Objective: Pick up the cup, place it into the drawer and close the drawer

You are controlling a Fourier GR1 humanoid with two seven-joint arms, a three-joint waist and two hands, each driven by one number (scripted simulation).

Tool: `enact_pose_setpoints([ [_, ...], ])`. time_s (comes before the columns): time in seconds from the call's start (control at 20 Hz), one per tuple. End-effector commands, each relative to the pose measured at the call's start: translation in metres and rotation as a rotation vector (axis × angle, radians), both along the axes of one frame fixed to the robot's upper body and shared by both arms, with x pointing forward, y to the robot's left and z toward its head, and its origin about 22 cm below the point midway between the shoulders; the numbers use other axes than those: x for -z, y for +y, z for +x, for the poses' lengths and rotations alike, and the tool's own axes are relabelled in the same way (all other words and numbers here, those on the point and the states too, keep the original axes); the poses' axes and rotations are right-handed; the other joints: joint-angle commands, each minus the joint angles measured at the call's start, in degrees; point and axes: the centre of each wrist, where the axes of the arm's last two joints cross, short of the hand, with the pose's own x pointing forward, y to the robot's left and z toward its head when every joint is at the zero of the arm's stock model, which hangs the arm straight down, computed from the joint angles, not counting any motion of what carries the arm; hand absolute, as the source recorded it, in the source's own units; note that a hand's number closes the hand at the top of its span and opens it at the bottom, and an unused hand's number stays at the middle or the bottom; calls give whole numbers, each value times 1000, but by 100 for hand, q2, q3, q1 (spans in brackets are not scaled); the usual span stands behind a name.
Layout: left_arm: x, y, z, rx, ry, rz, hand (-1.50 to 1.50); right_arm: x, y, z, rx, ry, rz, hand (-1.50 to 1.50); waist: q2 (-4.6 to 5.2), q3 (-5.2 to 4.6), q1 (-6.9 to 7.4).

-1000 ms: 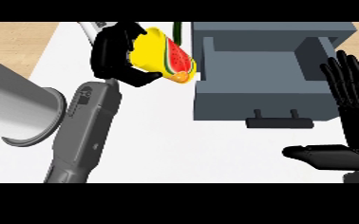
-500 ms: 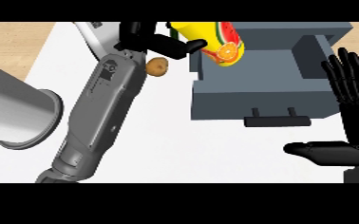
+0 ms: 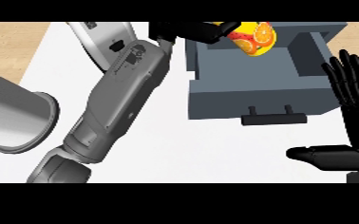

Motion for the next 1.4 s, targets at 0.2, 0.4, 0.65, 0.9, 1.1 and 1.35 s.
enact_pose_setpoints([
  [0.2, 15, -15, 6, -39, 39, 67, 150, 4, -5, 11, 4, -1, -5, -150, 26, 1, -41],
  [0.4, 19, -26, 1, -28, 85, 113, 150, -1, -6, 0, -8, -4, -13, -150, 17, 1, -127],
  [0.65, 34, -26, 1, -89, 99, 210, 150, -6, -10, 2, -32, -21, -1, -150, 46, 5, -263],
  [0.9, 56, -31, -10, -56, 148, 300, -150, -4, 8, 8, -53, -16, -13, -150, 76, 5, -371],
  [1.1, 56, -34, -9, -60, 139, 411, -150, -4, 5, 22, -37, -7, -8, -150, 91, 6, -319],
  [1.35, 62, -34, -11, -128, 118, 405, -150, -3, 16, 15, -82, -22, 3, -150, 122, 4, -420],
])
